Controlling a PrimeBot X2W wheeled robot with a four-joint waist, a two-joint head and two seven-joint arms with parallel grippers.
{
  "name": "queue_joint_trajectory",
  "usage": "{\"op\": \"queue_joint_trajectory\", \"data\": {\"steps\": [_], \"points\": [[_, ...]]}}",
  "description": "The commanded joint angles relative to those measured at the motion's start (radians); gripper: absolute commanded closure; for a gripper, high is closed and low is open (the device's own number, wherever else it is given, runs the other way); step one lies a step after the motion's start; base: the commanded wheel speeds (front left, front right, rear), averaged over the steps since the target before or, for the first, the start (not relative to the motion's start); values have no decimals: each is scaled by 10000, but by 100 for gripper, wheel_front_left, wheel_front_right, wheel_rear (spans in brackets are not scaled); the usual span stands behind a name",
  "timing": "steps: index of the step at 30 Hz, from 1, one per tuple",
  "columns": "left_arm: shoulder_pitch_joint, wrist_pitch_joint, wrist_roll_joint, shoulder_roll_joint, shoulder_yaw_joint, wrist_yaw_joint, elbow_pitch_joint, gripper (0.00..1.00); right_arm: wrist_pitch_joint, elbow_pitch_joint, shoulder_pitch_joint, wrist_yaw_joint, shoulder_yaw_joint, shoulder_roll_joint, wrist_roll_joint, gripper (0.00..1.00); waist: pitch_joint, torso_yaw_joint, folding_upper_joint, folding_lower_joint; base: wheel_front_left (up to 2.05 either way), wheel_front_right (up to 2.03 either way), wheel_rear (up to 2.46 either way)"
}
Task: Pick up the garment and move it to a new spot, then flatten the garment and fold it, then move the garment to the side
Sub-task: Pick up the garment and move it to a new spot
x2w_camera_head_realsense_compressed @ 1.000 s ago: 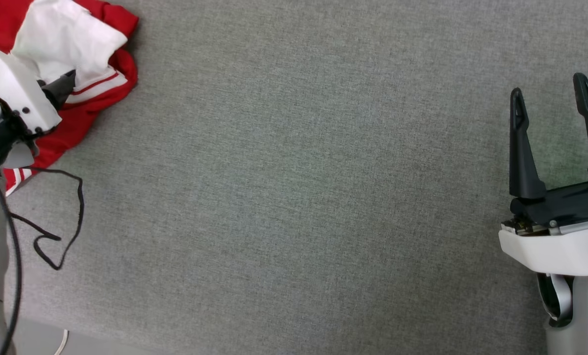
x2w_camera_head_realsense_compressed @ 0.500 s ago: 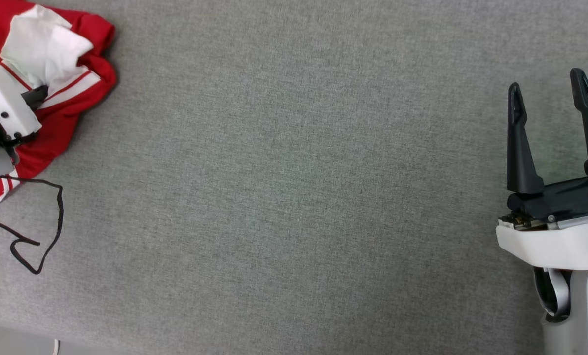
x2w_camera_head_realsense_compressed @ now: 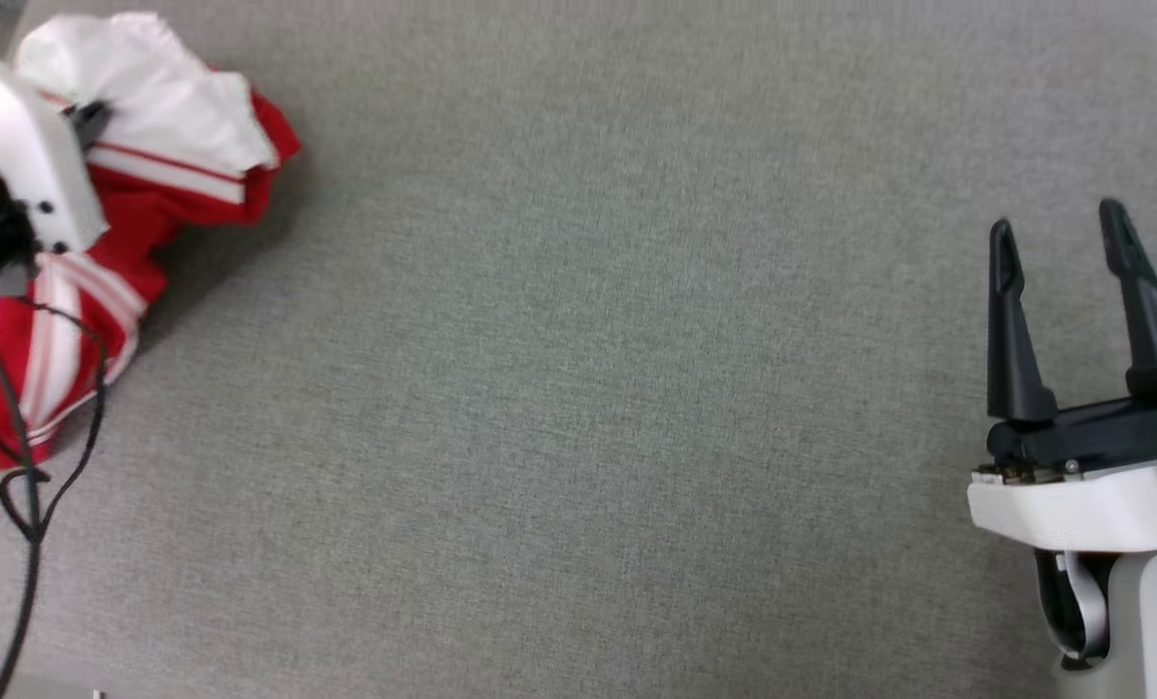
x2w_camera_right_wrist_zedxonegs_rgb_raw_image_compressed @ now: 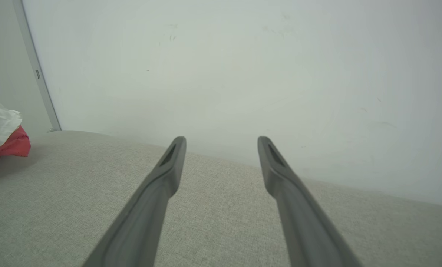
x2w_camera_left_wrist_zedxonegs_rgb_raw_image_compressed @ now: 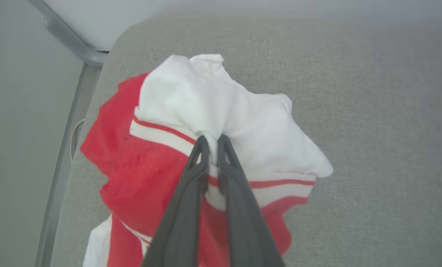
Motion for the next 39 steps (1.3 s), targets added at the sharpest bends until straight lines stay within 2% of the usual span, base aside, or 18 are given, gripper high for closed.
{"op": "queue_joint_trajectory", "data": {"steps": [1,5,11,19,29,30,39], "points": [[-159,-51,0,33,-270,-19,-285,100,-24,57,125,-7,-19,48,78,0,-336,-26,0,0,0,0,0],[-329,-186,-27,104,-1148,-19,-1286,100,-24,134,278,-7,-44,57,252,0,-688,-135,0,0,0,0,0],[-752,-159,366,-215,-2586,-17,-3084,100,-24,222,269,-7,-116,58,616,0,-914,-648,0,0,0,0,0],[-1267,-210,530,-1126,-4174,-13,-4183,100,-24,220,35,-7,-199,58,955,0,-739,-1673,0,0,0,0,0],[-1783,-1152,304,-2588,-6222,-13,-3939,100,-24,235,-93,-7,-287,59,1309,0,-363,-2752,0,0,0,0,0],[-1783,-1152,304,-2588,-6222,-13,-3939,100,-24,235,-93,-7,-287,59,1309,0,-363,-2752,0,0,0,0,0],[-1573,-2256,-213,-3860,-8013,-13,-2636,100,-24,216,-232,-7,-326,58,1440,0,-127,-3185,0,0,0,0,0]]}}
